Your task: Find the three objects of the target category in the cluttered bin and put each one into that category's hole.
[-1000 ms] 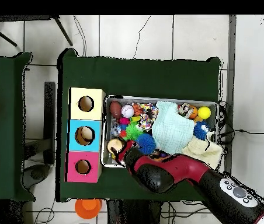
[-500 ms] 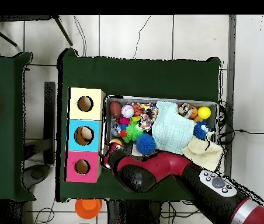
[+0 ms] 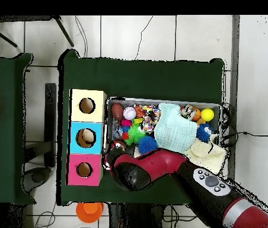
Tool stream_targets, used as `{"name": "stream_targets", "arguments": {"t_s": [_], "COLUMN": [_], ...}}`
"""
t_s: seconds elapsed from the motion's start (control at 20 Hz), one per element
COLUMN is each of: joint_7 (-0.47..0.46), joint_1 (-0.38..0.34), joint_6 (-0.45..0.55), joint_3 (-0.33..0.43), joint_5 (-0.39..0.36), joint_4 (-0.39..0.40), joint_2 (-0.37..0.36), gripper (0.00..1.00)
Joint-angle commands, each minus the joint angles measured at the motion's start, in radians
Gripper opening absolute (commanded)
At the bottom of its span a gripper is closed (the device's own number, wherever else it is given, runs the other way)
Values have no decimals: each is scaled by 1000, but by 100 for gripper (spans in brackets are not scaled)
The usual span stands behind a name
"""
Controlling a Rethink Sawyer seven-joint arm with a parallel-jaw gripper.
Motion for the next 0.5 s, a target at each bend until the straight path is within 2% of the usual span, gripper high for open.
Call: {"name": "stream_targets", "arguments": {"t_s": [0.05,0.5], "joint_7": [152,147], "joint_1": [61,103], "joint_6": [121,101], "joint_3": [-113,-174], "joint_5": [43,30], "joint_4": [-202,-206], "joint_2": [-32,-77], "gripper": [100,100]}}
